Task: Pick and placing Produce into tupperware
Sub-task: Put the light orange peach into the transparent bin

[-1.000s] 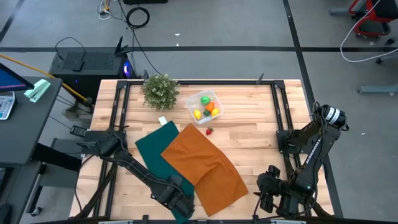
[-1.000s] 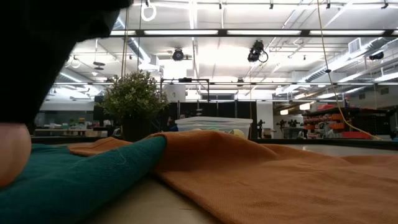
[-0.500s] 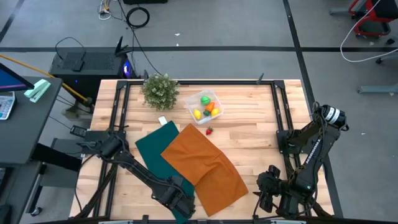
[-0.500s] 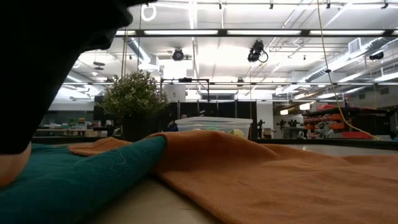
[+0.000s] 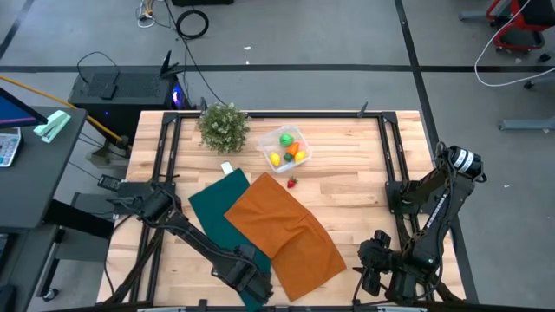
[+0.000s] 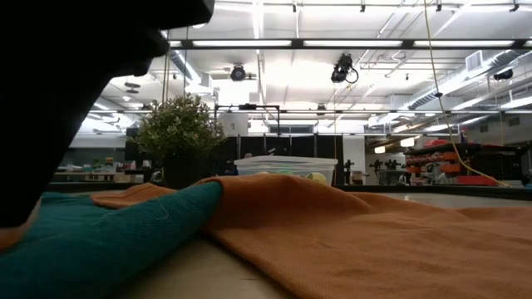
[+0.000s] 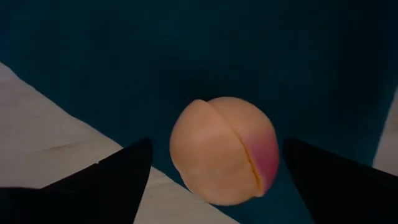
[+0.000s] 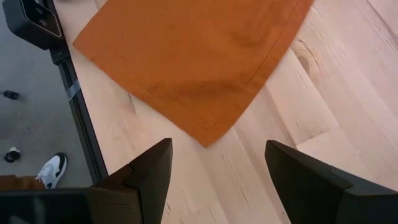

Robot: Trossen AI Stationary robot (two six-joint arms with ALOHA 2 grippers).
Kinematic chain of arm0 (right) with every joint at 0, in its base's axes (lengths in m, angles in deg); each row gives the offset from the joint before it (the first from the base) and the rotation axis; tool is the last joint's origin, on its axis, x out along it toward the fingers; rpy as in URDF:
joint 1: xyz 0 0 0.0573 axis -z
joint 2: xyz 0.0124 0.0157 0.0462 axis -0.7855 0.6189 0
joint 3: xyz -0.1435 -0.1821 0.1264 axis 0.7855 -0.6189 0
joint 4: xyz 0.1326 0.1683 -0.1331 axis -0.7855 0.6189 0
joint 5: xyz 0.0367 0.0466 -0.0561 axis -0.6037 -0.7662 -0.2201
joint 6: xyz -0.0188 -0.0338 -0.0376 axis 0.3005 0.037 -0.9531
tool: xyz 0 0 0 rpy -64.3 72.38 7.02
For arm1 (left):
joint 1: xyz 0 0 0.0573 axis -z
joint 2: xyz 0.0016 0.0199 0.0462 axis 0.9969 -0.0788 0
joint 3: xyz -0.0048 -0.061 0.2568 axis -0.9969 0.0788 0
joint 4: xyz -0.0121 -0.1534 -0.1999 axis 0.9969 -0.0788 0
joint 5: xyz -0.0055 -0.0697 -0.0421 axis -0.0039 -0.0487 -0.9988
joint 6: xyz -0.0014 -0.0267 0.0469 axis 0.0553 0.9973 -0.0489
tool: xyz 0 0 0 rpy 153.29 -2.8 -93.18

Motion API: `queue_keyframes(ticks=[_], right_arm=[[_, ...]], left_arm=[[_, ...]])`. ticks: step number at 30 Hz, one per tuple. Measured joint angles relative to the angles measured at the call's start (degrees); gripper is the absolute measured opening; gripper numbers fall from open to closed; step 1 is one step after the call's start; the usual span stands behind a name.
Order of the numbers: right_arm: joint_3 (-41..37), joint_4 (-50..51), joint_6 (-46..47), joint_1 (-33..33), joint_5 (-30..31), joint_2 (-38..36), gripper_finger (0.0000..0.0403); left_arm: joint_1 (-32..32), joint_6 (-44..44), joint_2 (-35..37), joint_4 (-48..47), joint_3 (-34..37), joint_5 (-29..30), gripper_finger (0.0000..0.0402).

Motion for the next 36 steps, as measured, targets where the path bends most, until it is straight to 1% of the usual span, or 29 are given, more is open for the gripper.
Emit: queue_keyframes(ticks=[13, 20, 24, 30, 36], right_arm=[[0.0, 0.0, -0.03, 0.02, 0.83, 0.0, 0.0224], [0.0, 0.0, 0.3, 0.02, 0.87, 0.0, 0.0224], [0.0, 0.0, 0.32, 0.02, 0.87, 0.0, 0.0224], [0.0, 0.0, 0.35, 0.02, 0.87, 0.0, 0.0224], [0.0, 0.0, 0.41, 0.02, 0.87, 0.0, 0.0224]], left_arm=[[-0.11, -1.36, 0.0, -0.04, 0.0, 0.08, 0.0296], [-0.11, -1.6, 0.0, -0.05, 0.0, 0.09, 0.0266], [-0.11, -2.49, 0.02, -0.06, 0.0, 0.09, 0.026], [-0.11, -2.56, 0.04, 0.01, 0.0, 0.09, 0.0268], [-0.22, -2.86, 0.17, 1.22, 0.0, 0.07, 0.0258]])
